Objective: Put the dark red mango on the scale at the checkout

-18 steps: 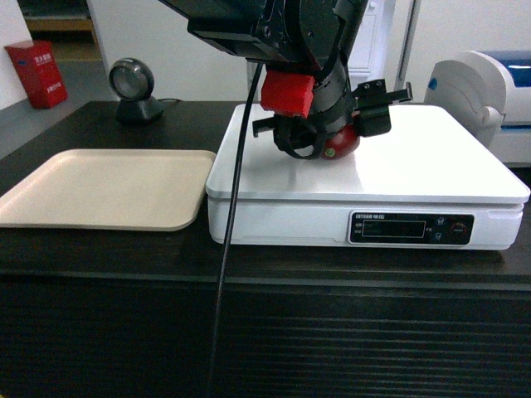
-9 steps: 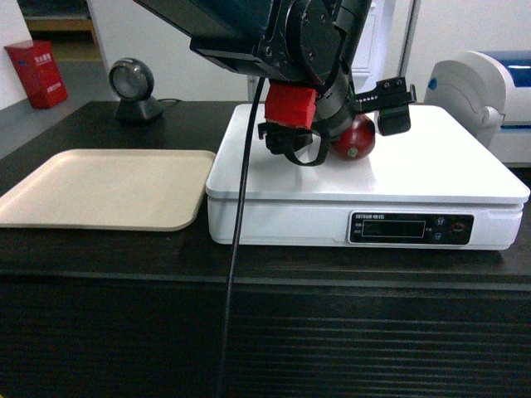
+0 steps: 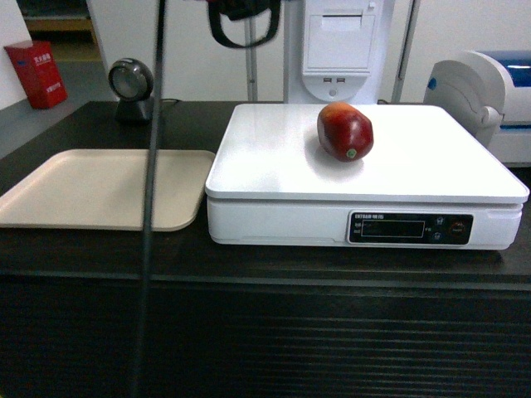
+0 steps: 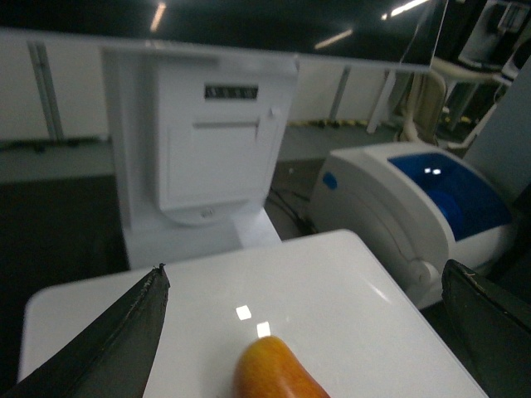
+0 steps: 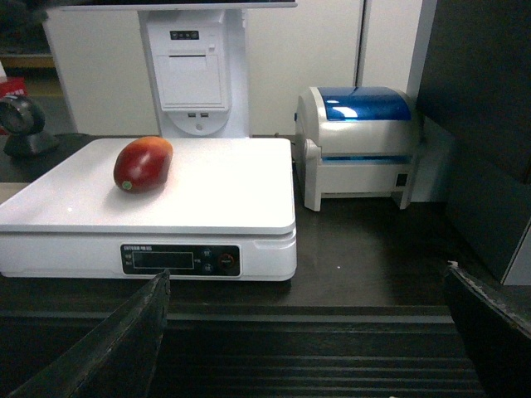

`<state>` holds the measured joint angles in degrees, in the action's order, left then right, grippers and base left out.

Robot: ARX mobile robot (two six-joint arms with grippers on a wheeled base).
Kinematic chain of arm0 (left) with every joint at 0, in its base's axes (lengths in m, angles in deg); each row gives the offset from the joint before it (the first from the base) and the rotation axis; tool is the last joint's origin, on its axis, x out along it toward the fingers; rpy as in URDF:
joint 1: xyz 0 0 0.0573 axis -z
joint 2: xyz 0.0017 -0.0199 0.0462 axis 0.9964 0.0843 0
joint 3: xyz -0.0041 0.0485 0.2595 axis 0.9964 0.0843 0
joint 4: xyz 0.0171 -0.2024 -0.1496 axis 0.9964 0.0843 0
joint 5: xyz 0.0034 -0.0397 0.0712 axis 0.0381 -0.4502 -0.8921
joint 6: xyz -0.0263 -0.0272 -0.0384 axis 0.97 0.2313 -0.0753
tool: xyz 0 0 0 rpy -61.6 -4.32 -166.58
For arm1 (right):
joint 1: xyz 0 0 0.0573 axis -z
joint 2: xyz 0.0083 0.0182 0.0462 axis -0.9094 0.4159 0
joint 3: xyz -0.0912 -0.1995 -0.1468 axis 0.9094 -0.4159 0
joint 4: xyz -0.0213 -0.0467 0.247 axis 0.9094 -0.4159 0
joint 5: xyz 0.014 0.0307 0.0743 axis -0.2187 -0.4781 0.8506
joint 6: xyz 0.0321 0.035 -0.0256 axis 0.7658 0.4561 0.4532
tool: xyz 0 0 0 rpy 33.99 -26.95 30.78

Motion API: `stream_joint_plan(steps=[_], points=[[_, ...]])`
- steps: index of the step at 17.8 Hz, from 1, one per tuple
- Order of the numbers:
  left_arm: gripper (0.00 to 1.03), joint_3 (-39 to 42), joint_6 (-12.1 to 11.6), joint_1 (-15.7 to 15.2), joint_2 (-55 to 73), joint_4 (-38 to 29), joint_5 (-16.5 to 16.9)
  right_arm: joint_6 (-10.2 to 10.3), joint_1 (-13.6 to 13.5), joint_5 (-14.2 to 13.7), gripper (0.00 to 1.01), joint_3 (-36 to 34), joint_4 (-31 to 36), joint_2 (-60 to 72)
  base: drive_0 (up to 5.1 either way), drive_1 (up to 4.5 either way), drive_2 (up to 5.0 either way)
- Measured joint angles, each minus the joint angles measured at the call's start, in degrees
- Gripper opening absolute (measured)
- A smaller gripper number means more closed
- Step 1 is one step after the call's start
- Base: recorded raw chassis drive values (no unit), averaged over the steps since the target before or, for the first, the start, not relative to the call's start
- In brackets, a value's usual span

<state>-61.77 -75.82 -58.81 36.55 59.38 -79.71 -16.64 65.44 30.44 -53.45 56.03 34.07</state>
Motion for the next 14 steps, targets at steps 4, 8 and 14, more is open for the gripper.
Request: stream_joint_plan(steps=[4,8,14], points=[[0.98,14.2,-2.9,-7.0,-13.9,-6.5,1.4,0.0,0.0,0.0,0.98,0.0,0.0,0.0,0.0,0.00,0.0],[0.66,38.3,-10.0,-16.8,-34.2,-14.4,-8.7,0.0,0.0,0.0,0.98,0.0,0.0,0.0,0.0,0.00,0.0],[0.02,67.5,-11.4,-21.9,-50.2,-23.4,-5.0,0.0,0.0,0.0,0.98,0.0,0.0,0.0,0.0,0.00,0.0]])
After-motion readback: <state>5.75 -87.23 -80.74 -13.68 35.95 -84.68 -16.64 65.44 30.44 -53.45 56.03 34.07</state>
